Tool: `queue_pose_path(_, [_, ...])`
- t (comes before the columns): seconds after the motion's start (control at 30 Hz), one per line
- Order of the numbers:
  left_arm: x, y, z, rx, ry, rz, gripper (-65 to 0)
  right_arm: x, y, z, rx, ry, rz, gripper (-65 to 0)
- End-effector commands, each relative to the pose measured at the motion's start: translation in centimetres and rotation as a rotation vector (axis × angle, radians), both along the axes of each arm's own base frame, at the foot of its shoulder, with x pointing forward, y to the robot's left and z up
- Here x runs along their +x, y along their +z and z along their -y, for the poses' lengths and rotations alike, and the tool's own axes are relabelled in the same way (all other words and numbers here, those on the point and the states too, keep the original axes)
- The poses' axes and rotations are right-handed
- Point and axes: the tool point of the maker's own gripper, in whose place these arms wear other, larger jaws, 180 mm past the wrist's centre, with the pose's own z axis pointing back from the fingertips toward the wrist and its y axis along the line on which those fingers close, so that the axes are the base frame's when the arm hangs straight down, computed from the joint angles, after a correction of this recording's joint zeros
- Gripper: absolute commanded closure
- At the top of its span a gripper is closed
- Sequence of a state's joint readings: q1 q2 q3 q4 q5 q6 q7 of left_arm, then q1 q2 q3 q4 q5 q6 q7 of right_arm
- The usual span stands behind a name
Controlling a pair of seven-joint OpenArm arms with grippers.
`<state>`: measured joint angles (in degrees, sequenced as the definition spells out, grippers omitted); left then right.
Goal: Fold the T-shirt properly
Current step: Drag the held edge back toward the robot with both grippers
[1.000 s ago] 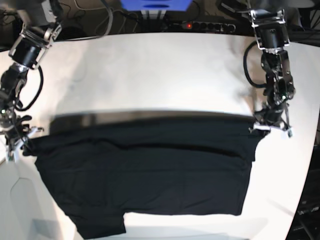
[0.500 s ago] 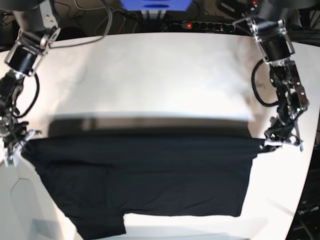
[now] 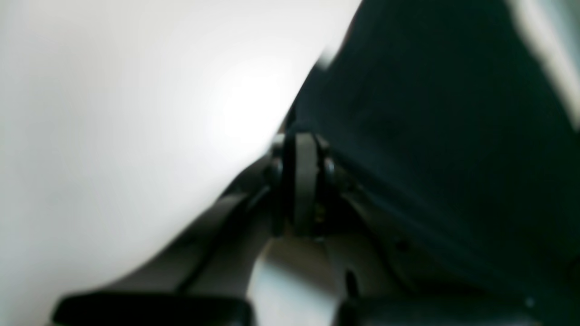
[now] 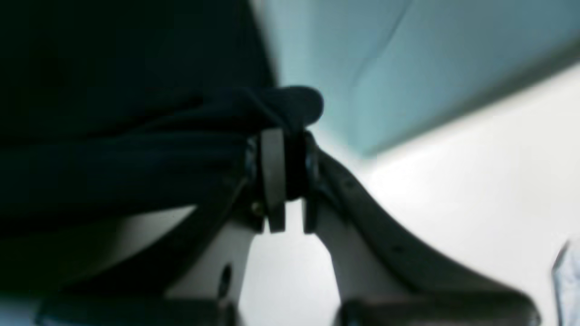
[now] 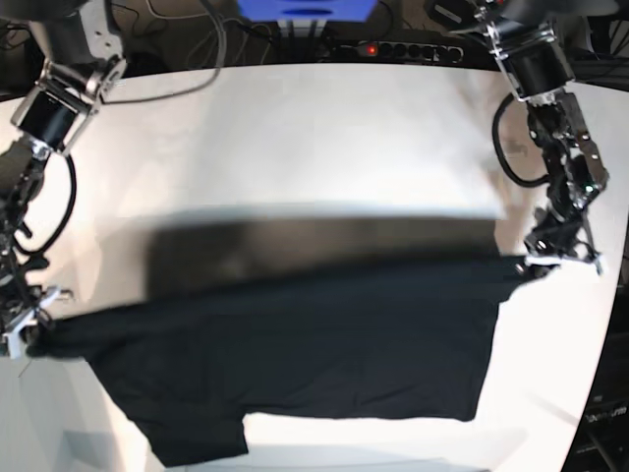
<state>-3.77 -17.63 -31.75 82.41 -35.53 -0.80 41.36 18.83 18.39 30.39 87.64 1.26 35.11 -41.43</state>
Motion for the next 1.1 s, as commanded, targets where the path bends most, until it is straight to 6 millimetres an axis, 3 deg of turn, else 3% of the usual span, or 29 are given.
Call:
queue_pose_path(0.0, [0.6,2.6,-1.7,0.059,0.032,0.062,0.0,-0.4,0.8,1.1,-0.034,-0.029,0.003,0.0])
queue_pose_path(0.07, [0.5,2.8,-1.6,0.068,0.027,0.067,0.0,-1.3,-0.7,1.2,-0.032,-0.035,-0.049,0.0])
queue_pose_path(0.27, [-2.0,-0.3,-0.7,0.041,0.031,-0.001,0.0,-4.9,-5.5,1.1,-0.029,-0.03,-0.164,0.0])
queue_pose_path(0.47, [-4.7,-3.5,0.4,0.01,0.031,-0.078,0.0,-7.7,-8.1,1.2,-0.039,-0.019,-0.228,0.0])
queue_pose_path(0.63, [-7.5,-5.5,0.7,0.01,0.029,-0.145,0.0,-10.5,-9.8,2.4,-0.032,-0.061,-0.282,0.0])
queue_pose_path(0.87, [-11.6,-5.7,1.8,0.051,-0.005,-0.193,0.0,-15.0,-12.2,3.9,-0.032,-0.111,-0.374,0.0])
queue_pose_path(1.07, [-16.1,-5.0,0.7,0.08,0.052,-0.227,0.0,-18.8,-14.4,3.9,-0.039,-0.108,-0.473,0.0])
